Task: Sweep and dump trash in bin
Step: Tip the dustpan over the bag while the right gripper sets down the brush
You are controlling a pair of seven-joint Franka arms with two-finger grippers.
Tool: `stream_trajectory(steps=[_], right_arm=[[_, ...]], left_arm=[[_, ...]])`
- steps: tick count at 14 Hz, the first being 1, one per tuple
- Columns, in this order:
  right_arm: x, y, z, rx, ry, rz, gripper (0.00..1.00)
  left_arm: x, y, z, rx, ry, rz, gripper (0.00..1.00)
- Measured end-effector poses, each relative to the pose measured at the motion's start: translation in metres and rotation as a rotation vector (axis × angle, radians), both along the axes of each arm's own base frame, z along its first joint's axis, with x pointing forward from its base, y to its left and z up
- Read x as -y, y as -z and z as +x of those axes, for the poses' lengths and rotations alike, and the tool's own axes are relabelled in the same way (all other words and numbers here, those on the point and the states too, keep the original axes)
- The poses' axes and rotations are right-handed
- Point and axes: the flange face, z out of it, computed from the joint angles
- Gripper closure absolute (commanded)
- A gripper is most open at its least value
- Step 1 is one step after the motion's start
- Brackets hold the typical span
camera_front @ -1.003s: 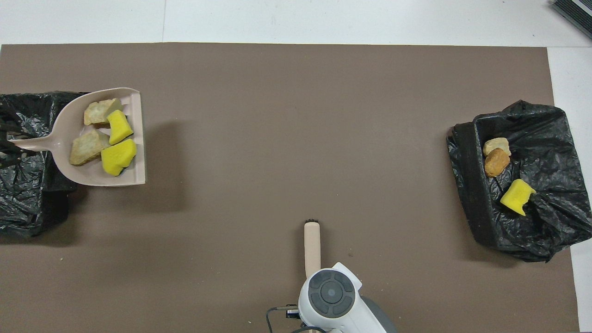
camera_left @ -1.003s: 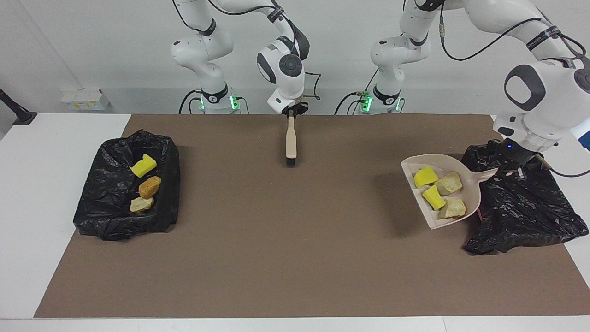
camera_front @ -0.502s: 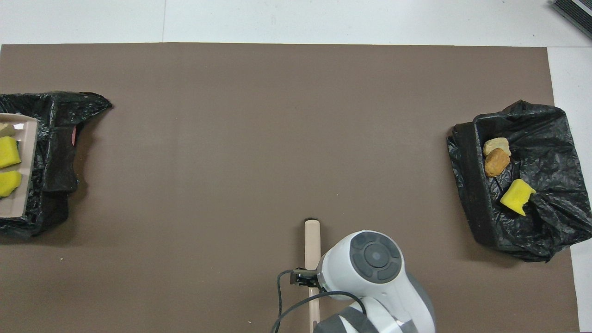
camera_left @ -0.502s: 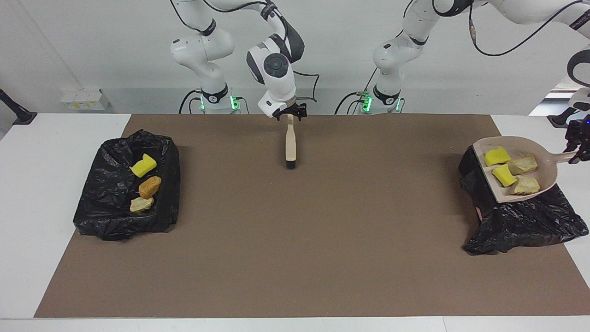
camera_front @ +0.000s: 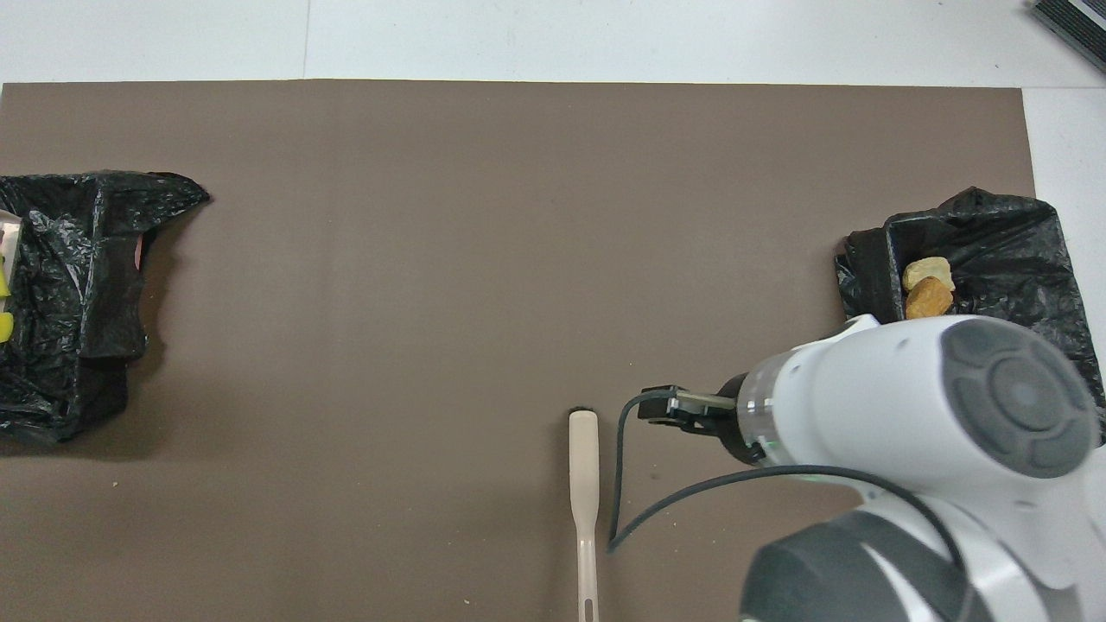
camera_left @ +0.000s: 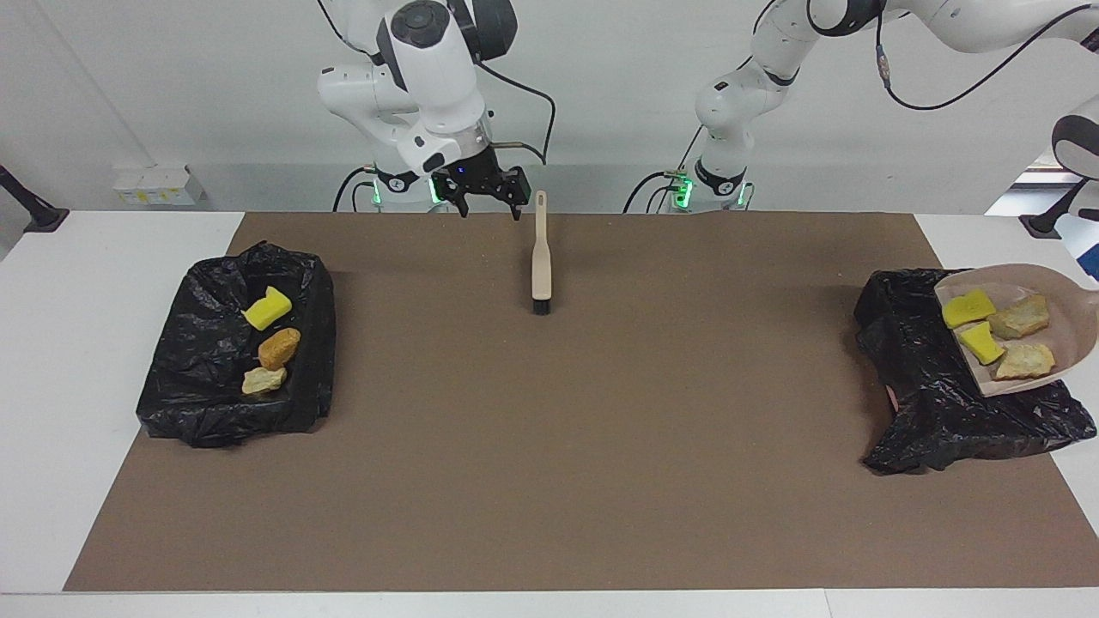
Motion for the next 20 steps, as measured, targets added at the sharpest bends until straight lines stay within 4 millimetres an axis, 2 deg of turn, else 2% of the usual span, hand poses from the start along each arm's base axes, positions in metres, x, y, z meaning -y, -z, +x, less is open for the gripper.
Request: stream_trajectory(steps=[2,4,7,11,14,16,20], right_arm=[[0.028,-0.042,0.013,0.053,0.031,-0.041,0.0],[0.048,-0.074,0.021,0.124,0.051,-0.103,0.0],[0.068,-0.103,0.03,0.194,0.039,-0.193,0.0],[0.099,-0.124,0.055,0.125,0.031,-0.238,0.0],[0.105,-0.128,0.073,0.102,0.033,-0.224,0.0],[0.106,-0.127,0.077,0.097,0.032,-0.221,0.0],[0.105,-0.128,0.077,0.1,0.032,-0.22,0.0]], left_arm=[[0.02,0.001,0.01,-0.022,0.031,0.102,1.0],[0.038,0.002,0.016,-0.033,0.056,0.185,1.0],[0.046,-0.007,0.016,-0.025,0.061,0.266,1.0],[0.034,-0.05,-0.004,0.016,0.032,0.323,1.0],[0.04,-0.078,-0.017,0.04,0.016,0.341,1.0],[0.048,-0.076,-0.02,0.032,-0.005,0.31,1.0],[0.058,-0.052,-0.024,0.078,-0.146,0.056,1.0]])
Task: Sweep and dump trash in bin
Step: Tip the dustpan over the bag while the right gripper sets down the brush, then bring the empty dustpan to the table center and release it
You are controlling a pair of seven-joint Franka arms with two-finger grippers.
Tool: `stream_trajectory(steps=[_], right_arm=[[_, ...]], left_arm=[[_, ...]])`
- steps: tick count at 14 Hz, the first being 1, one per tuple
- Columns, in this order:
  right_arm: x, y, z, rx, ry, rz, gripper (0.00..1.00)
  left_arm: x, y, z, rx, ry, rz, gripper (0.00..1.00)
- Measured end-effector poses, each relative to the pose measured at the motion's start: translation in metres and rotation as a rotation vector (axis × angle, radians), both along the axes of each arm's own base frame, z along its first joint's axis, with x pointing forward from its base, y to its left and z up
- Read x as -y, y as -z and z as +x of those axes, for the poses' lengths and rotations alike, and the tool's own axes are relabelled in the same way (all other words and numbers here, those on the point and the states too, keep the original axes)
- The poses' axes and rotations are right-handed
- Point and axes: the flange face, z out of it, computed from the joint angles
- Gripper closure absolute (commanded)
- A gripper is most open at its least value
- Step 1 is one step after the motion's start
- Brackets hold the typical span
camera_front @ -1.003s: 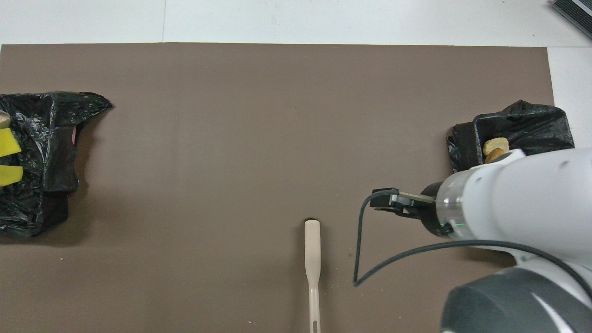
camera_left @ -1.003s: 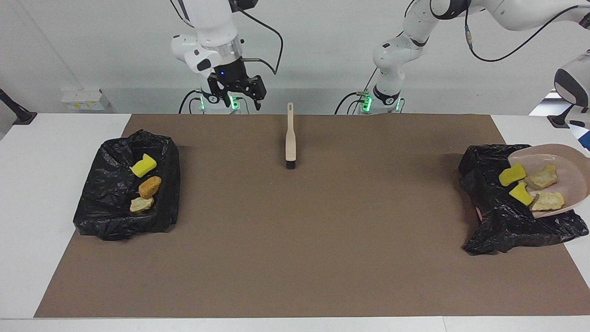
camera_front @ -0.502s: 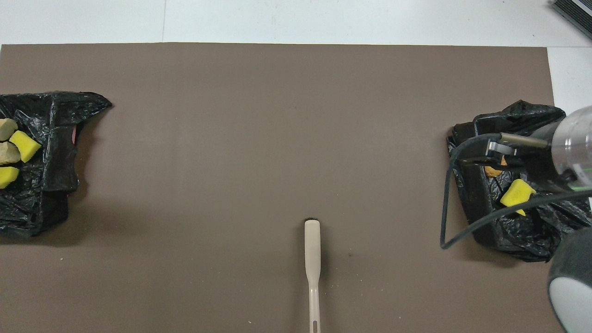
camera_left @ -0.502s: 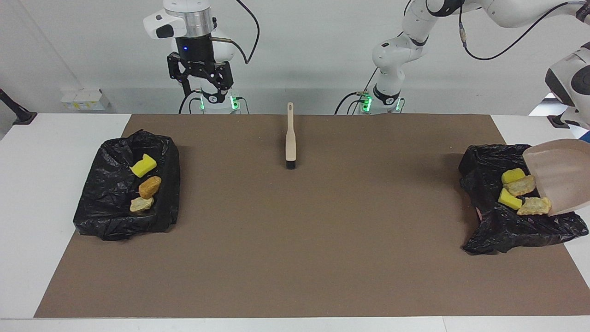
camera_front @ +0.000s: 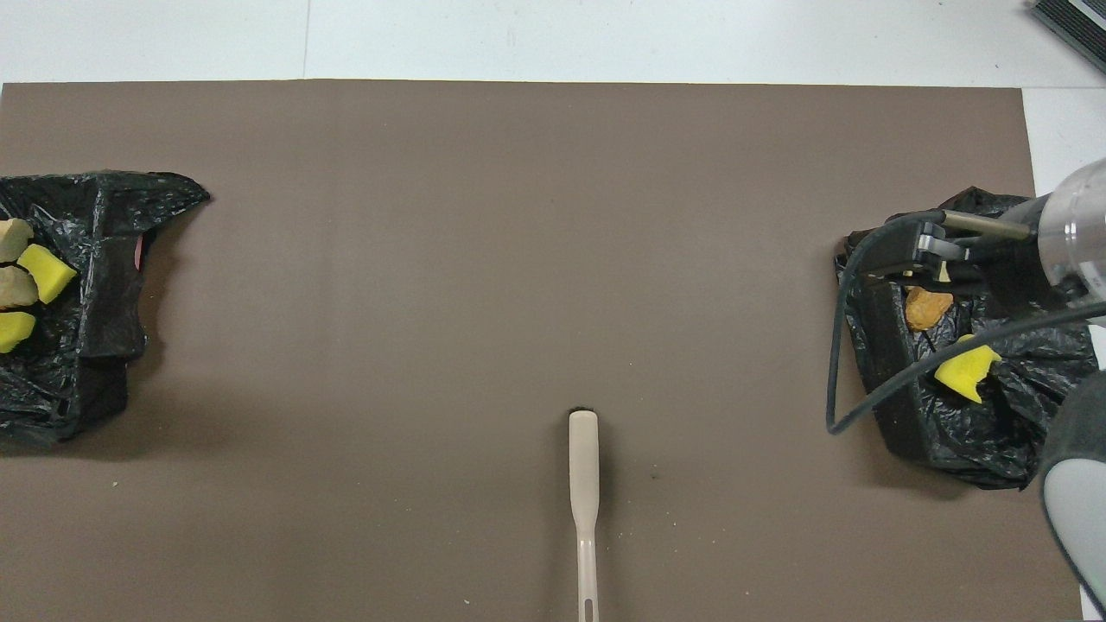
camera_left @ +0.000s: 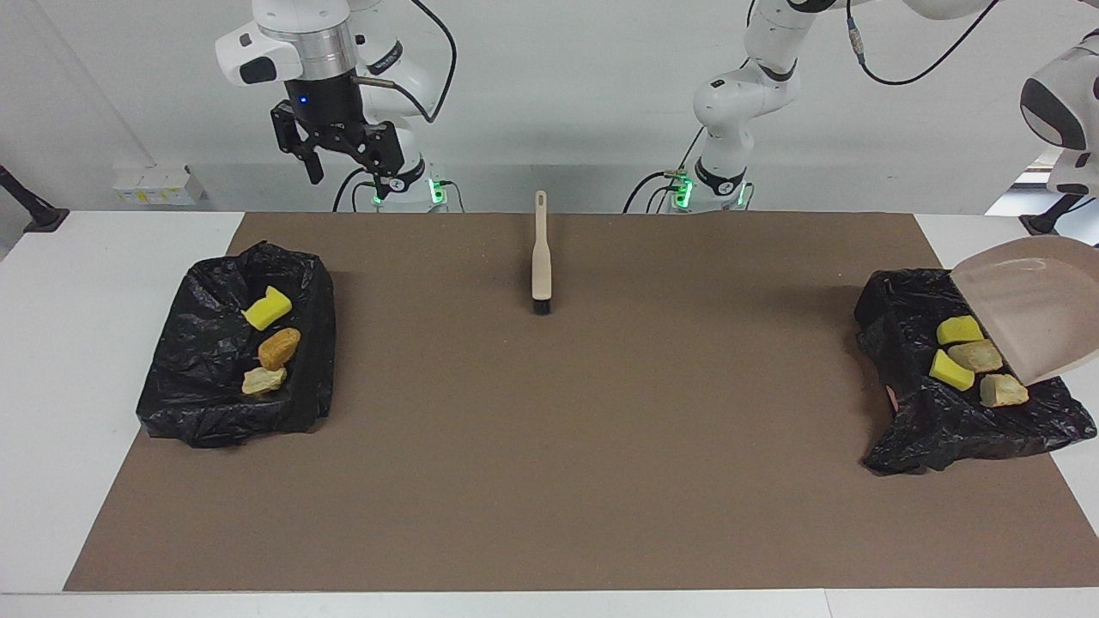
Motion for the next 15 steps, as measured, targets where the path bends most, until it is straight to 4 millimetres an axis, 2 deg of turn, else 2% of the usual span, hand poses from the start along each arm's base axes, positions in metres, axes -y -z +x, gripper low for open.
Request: stream_trajectory(steps=[4,6,9,11,15], right_arm=[[0.004,0.0,0.001,0.001,0.007,0.0,0.0],[0.005,-0.001,0.001,0.003,0.01,0.004,0.0],[0.011,-0.001,0.003,0.004,0.021,0.014,0.0],[0.015,-0.001,0.004,0.004,0.029,0.016,0.0],[0.039,-0.001,0.008,0.002,0.074,0.031,0.0]], left_arm=[[0.012,0.02,-0.008,0.066,-0.211,-0.252,1.0],[0.029,0.032,-0.013,0.117,-0.348,-0.343,1.0],[0.089,0.045,-0.016,0.174,-0.57,-0.395,1.0],[0.143,0.049,-0.016,0.219,-0.732,-0.409,1.0],[0.232,0.057,-0.019,0.293,-1.009,-0.492,1.0]])
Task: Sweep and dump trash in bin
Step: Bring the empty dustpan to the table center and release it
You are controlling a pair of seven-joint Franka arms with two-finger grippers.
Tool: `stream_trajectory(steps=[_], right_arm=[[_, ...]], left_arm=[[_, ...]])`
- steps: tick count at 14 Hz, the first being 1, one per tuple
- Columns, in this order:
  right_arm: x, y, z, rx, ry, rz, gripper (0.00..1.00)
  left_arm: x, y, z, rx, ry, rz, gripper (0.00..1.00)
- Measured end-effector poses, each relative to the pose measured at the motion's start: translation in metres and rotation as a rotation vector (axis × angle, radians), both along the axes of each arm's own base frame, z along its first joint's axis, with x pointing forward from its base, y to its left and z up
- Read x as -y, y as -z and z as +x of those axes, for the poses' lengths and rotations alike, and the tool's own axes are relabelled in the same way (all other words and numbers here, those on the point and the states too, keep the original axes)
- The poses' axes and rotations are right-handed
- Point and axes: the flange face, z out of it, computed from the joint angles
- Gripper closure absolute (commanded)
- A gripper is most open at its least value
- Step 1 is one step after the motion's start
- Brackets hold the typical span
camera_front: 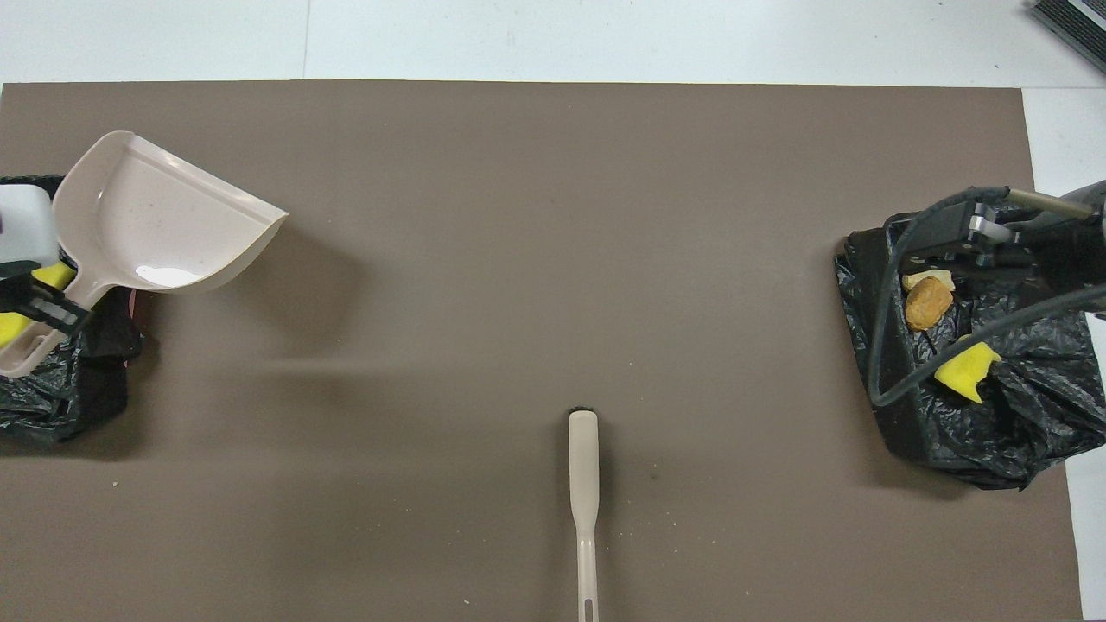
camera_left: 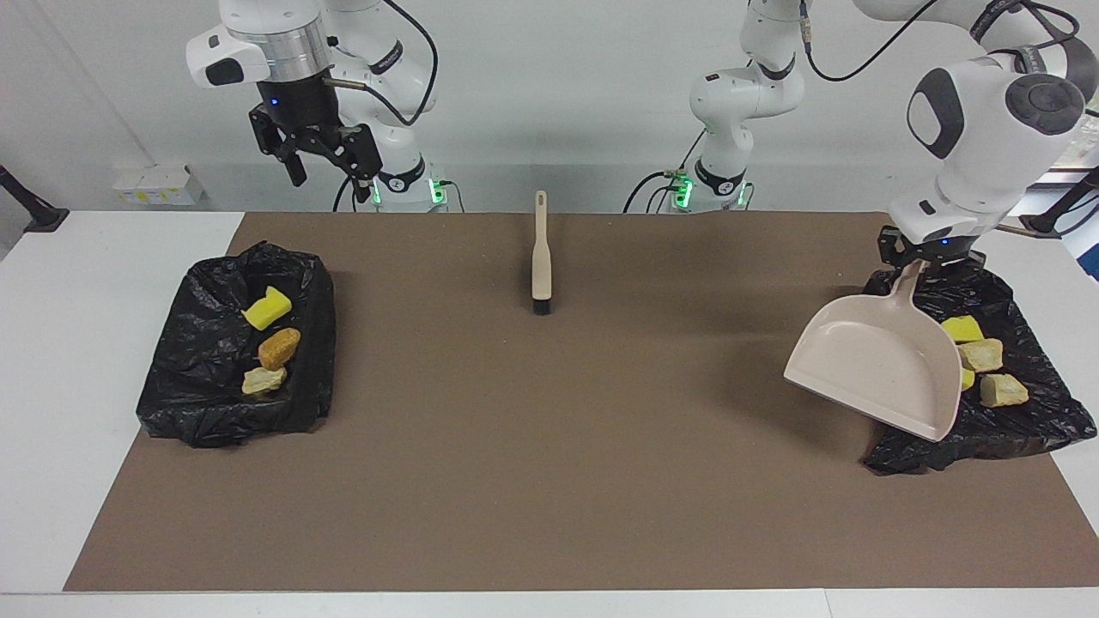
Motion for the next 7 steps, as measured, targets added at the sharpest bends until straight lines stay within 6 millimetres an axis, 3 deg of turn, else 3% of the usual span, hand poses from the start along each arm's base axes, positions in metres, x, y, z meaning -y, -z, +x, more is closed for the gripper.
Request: stream_trajectory(steps=[4,7], right_arm=[[0.013,0.0,0.001,-0.005,-0.032,-0.004,0.0],[0.014,0.0,0.001,-0.007,-0.059,-0.005,0.0]], left_arm=[[0.078,0.003,-0.006,0.023,-0.231,-0.088,1.0],[0.162,0.012,-0.01,0.084,-0.348,-0.134,1.0]])
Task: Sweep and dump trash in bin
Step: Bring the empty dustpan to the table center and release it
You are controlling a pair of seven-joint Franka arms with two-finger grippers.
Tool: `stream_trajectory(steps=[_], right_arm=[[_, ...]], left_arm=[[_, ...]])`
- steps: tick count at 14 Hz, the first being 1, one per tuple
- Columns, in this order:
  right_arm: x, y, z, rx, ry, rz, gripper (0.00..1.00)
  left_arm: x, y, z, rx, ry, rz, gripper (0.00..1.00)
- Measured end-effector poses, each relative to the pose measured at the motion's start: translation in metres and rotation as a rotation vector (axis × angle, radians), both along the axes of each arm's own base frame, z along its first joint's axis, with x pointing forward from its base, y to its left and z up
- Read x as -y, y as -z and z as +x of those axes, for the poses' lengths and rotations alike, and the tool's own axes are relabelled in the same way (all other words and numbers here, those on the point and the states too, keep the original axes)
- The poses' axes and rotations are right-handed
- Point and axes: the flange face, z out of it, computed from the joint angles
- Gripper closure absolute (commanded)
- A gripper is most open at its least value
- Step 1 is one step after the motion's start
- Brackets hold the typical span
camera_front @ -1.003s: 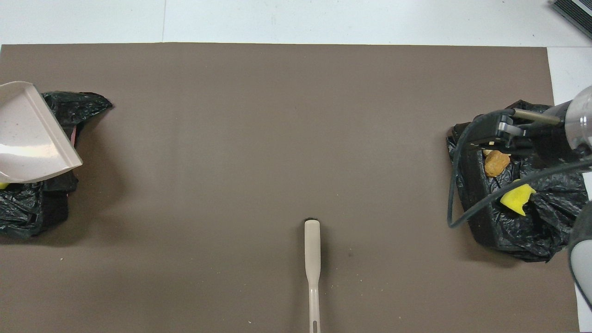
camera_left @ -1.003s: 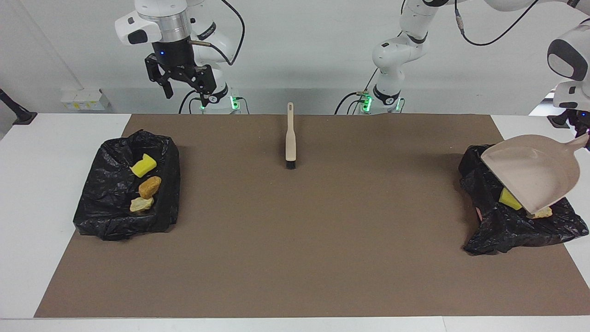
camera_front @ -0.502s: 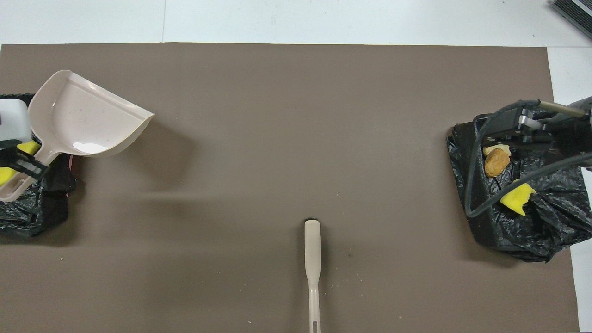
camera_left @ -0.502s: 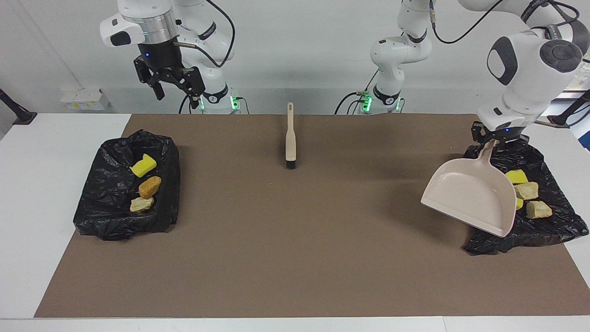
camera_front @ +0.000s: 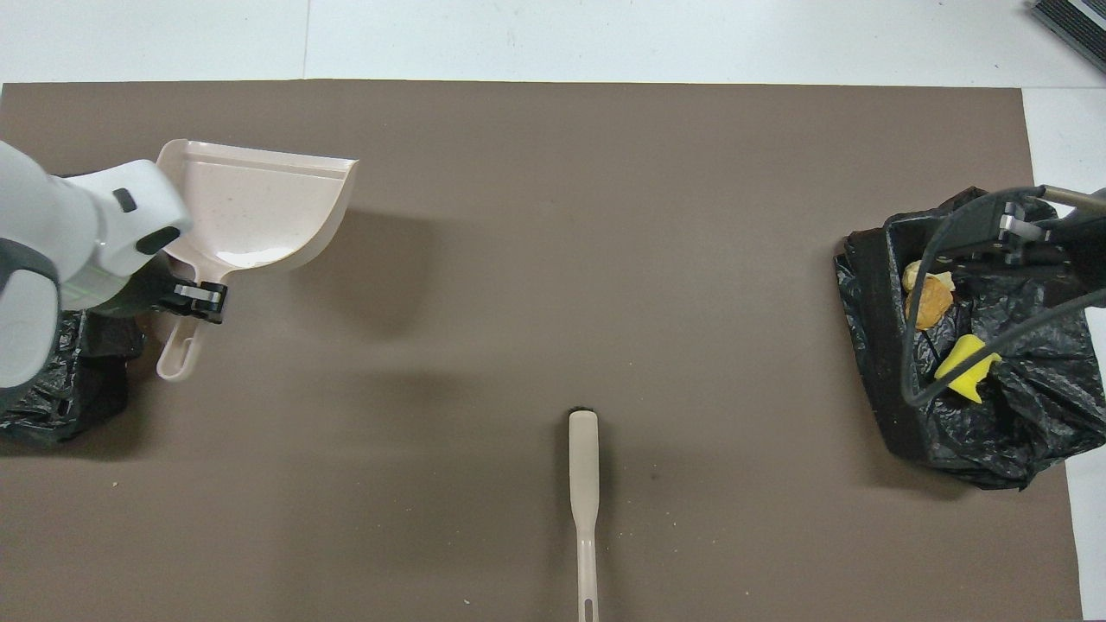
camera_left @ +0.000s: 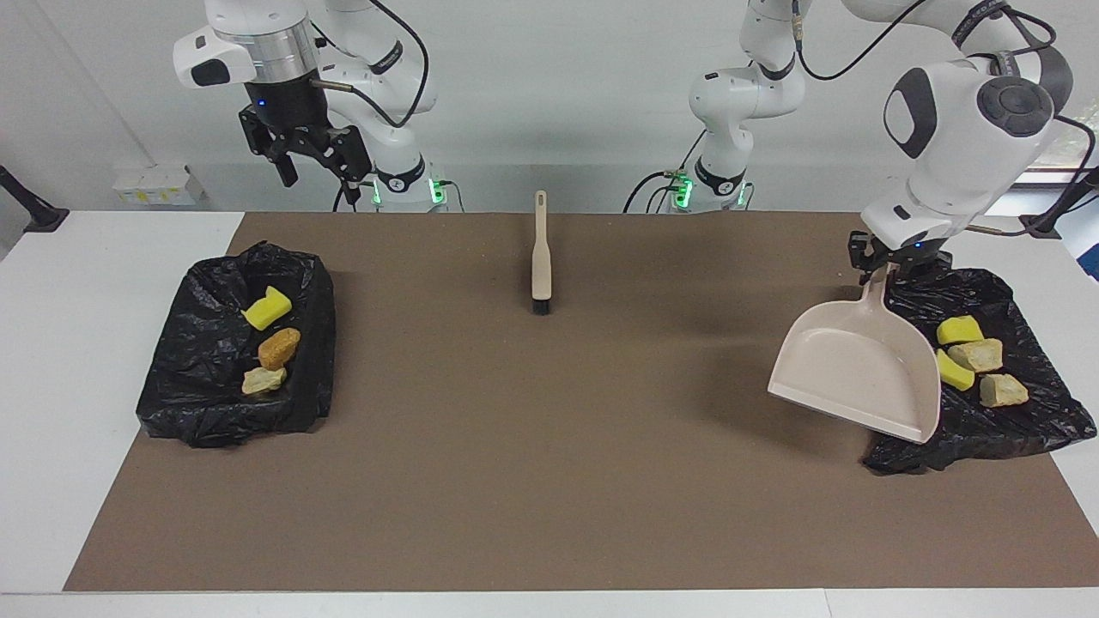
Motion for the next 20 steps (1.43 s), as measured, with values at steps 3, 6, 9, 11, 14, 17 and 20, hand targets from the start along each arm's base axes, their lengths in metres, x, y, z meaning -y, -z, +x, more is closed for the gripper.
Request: stream_trajectory(steps=[3,6,9,11,14,17,20], right_arm=[[0.001,0.001,0.0,-0.007,-0.017,0.001,0.0],[0.002,0.003,0.0,-0.025,-0.11,-0.001,0.0],[0.003,0.01,0.005,-0.035,-0.155,0.0,0.0],[0.002,0.017,0.01,-0.047,-0.161,0.013,0.0],[-0.003,0.025,0.016,-0.055,-0.169,0.057,0.0],[-0.003,0.026,0.016,-0.056,-0.169,0.058,0.0],[-0.003,0.025,0.015,-0.056,-0.169,0.058,0.0]], left_arm=[[0.078,0.024,-0.008,0.01,-0.073,-0.046,1.0],[0.146,0.06,-0.006,0.024,-0.146,-0.069,1.0],[0.201,0.095,0.002,0.022,-0.188,-0.083,1.0],[0.218,0.107,0.011,0.034,-0.193,-0.098,1.0],[0.249,0.134,0.008,0.029,-0.192,-0.095,1.0],[0.281,0.16,0.005,0.051,-0.165,-0.09,0.01],[0.28,0.155,0.012,0.073,-0.169,-0.095,0.0]])
